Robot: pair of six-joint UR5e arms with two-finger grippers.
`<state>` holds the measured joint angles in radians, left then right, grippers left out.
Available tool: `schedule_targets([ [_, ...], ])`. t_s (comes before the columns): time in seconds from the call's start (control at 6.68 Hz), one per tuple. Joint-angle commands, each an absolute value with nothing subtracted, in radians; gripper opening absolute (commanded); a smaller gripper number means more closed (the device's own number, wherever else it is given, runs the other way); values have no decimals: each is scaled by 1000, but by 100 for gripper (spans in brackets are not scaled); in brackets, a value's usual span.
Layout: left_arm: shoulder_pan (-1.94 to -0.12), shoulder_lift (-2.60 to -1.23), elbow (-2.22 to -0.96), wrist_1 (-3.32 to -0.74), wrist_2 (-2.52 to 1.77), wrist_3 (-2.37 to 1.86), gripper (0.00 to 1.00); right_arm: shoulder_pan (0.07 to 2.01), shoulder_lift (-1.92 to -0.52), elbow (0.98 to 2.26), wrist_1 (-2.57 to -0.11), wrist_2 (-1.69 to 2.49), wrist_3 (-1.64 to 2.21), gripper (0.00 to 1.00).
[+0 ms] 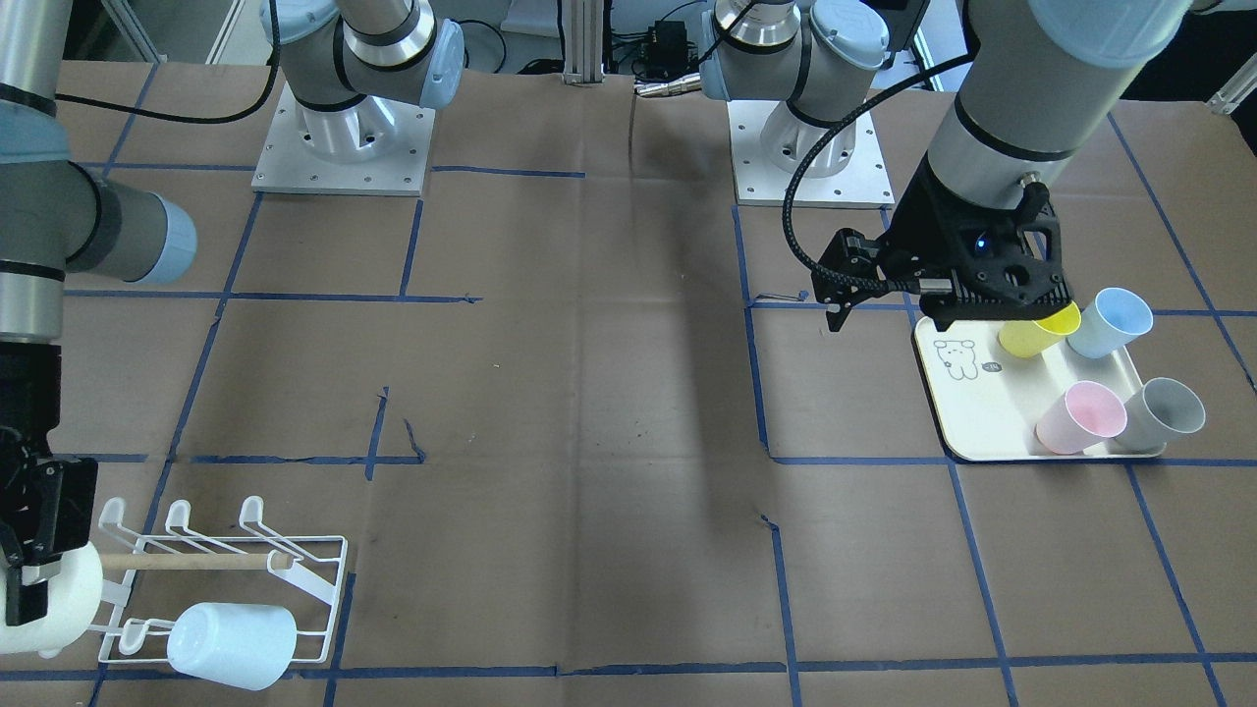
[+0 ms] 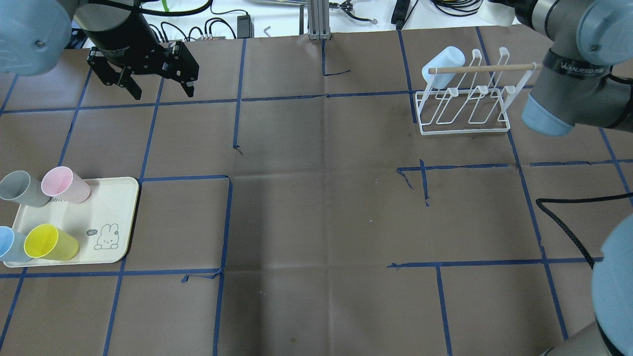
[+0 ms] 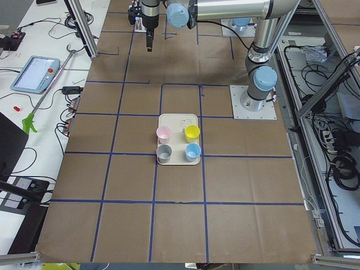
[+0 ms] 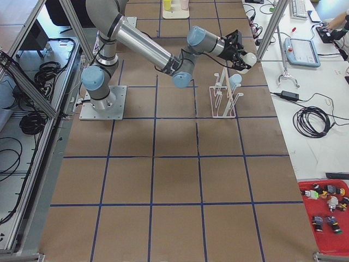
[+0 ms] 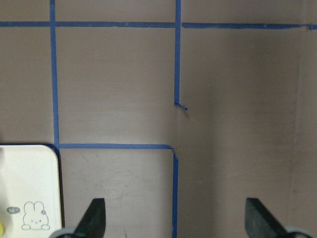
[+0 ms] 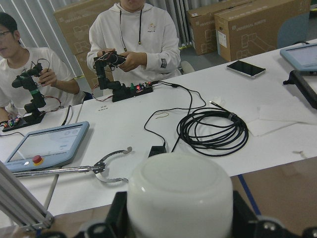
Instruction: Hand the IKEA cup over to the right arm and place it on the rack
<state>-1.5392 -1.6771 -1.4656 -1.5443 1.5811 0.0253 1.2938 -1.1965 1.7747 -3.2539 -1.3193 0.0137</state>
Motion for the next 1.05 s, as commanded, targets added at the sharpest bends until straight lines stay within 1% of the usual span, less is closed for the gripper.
schedule_targets([
  [0.0, -1540, -1617, -1543, -1534, 1574, 37, 100, 1247, -1111, 1763, -3371, -1322, -167, 17],
  [0.3, -1526, -1582, -1588, -1529, 1569, 43, 100, 1243, -1063, 1778, -3425, -1327, -175, 17],
  [0.9, -1525, -1569, -1586, -1529, 1568, 48, 100, 1243, -1023, 1841, -3499, -1328, -173, 17],
])
